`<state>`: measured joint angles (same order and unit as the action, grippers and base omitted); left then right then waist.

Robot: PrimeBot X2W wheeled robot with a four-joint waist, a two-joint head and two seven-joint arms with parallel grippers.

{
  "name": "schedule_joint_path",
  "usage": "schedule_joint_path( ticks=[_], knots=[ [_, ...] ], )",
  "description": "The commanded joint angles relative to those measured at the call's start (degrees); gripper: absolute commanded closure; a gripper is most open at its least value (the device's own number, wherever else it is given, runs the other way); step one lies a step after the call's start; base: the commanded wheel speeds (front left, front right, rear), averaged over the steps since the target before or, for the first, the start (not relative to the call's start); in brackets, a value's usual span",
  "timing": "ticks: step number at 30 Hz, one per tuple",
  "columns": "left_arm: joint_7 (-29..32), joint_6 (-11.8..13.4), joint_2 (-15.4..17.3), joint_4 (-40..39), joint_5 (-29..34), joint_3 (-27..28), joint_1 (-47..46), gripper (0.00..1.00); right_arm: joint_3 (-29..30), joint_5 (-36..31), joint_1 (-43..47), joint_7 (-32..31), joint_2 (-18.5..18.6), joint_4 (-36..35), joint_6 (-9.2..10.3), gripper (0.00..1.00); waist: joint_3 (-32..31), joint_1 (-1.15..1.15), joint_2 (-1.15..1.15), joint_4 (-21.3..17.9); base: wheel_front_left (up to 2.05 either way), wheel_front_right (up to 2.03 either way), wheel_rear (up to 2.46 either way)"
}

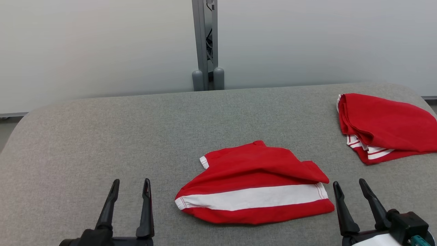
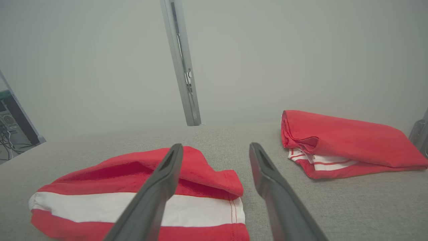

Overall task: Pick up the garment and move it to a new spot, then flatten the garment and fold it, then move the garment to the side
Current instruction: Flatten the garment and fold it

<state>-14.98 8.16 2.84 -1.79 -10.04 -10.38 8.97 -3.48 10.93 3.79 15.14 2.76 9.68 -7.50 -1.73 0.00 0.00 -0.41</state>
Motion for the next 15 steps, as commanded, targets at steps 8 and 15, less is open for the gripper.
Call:
schedule_joint_path(
  ticks=[8,15],
  knots=[
    [-0.2,1.7,0.2,-1.7,-0.5,2.7,2.6,0.0,1.4,0.0,1.5,0.0,0.3,-4.5,0.02,0.0,0.3,0.0,0.0,-0.2,0.0,0.0,0.0],
    [-0.2,1.6,0.2,-1.4,-0.6,2.4,1.6,0.0,0.6,-0.4,1.8,0.0,0.3,-6.3,0.02,0.0,0.5,0.0,0.0,-0.2,0.0,0.0,0.0]
  ],
)
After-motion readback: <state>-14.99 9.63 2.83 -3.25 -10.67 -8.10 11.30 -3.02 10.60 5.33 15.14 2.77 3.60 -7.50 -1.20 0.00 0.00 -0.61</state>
